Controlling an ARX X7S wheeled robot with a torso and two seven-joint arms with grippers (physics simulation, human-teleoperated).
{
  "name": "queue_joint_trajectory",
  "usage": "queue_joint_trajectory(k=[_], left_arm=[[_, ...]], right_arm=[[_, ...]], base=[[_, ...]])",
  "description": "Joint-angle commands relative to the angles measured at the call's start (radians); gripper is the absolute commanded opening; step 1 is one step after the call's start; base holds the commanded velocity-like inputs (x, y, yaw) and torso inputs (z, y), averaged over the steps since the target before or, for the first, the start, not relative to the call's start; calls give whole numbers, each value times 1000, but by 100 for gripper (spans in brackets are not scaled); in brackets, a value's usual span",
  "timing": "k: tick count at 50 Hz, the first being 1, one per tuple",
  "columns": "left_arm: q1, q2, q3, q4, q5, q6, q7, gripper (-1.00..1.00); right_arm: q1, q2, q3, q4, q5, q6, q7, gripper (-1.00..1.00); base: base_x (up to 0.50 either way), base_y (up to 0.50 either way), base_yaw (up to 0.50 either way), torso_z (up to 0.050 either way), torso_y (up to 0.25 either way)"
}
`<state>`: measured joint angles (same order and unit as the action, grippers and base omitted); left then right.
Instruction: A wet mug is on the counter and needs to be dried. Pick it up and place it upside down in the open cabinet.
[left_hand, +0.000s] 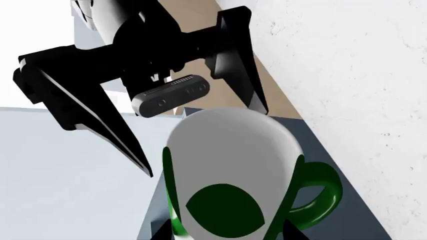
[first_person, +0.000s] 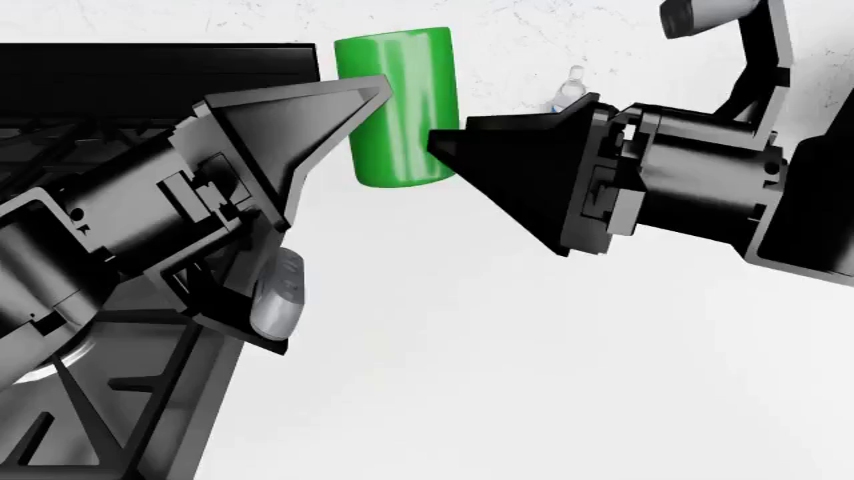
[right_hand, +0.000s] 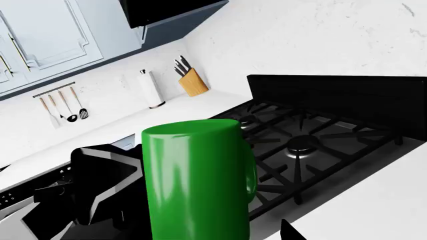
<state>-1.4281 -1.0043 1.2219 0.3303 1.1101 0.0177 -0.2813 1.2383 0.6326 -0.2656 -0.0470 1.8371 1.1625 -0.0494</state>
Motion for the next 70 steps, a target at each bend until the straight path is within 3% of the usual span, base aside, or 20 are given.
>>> queue_joint_trajectory(k=[1,70], left_arm=[[-4,-3,-13,3,-23,2,2,-100],[22,-3,-25,4,-23,-8,-1,-100]], right_arm=[[-3,-12,-13,5,-23,-5,-20,100],[19,-98,-96,59,-126,-43,-104,100]], base=[[0,0,0,0,0],[0,0,0,0,0]])
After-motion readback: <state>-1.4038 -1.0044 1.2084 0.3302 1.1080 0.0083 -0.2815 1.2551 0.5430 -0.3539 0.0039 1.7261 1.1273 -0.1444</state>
